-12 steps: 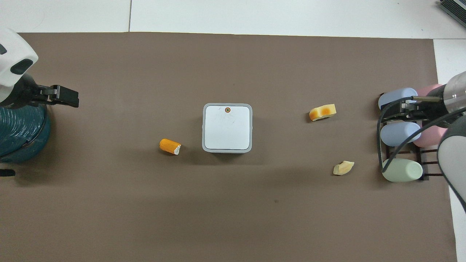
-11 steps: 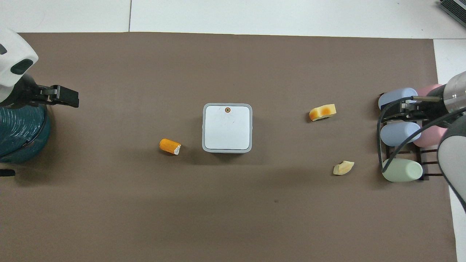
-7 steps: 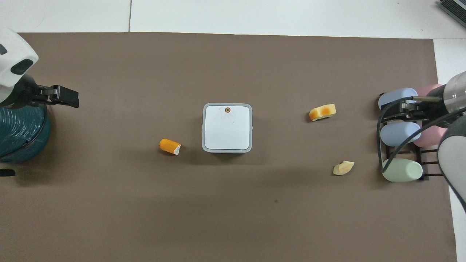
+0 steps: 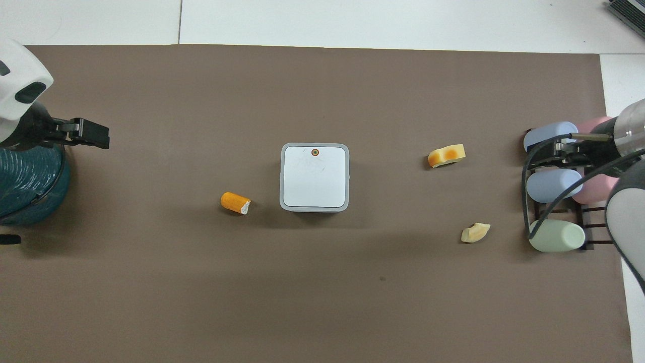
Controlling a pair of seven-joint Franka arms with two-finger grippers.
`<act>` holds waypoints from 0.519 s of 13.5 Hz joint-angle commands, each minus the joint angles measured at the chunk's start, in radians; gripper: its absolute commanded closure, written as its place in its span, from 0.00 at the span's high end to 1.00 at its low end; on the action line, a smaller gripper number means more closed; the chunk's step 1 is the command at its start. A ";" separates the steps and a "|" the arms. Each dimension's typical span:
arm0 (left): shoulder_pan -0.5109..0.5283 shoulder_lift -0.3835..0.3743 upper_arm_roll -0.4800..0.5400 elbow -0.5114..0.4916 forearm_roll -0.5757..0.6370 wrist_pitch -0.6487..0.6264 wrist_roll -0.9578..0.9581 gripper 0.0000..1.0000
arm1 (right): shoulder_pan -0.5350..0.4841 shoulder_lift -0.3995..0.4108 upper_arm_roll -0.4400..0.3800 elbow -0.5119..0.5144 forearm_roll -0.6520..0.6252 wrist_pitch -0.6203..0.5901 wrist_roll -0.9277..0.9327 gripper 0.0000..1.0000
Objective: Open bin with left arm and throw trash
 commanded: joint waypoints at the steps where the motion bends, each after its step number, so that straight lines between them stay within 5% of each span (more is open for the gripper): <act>1: -0.044 -0.027 0.006 -0.033 0.017 -0.010 -0.005 1.00 | -0.008 -0.002 0.005 0.001 0.003 -0.011 -0.026 1.00; 4: -0.117 -0.026 0.006 -0.033 0.011 -0.047 -0.091 0.40 | -0.008 -0.002 0.005 0.001 0.003 -0.011 -0.026 1.00; 7: -0.208 -0.012 0.006 -0.034 0.006 -0.055 -0.219 0.09 | -0.008 -0.002 0.005 0.001 0.003 -0.011 -0.026 1.00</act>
